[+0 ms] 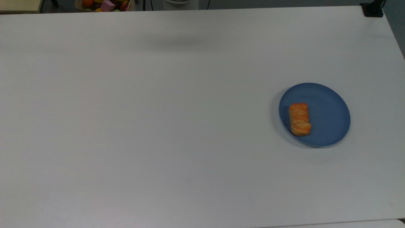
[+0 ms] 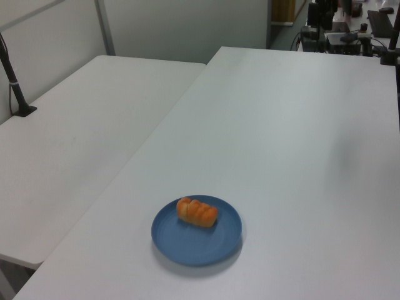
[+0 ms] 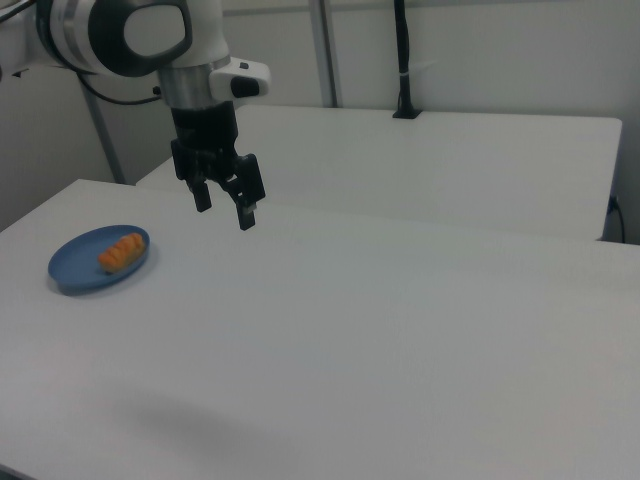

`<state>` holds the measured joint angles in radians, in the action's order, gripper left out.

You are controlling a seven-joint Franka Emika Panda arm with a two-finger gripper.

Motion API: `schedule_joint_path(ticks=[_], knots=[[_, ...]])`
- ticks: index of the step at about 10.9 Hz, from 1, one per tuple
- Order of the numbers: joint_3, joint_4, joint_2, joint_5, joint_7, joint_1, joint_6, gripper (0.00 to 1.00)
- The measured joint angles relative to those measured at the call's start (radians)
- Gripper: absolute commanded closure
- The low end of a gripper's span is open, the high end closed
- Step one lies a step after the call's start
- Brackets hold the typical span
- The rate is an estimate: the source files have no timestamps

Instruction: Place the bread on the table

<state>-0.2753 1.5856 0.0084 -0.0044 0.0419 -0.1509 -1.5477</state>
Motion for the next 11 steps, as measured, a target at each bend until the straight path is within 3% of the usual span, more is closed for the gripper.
schedule_joint_path(ticks=[4,11], knots=[[0.059,0.001,0.008,0.008,0.003,0.005,0.027,0.00],[0.061,-0.007,0.010,0.008,0.003,0.024,0.033,0.00]])
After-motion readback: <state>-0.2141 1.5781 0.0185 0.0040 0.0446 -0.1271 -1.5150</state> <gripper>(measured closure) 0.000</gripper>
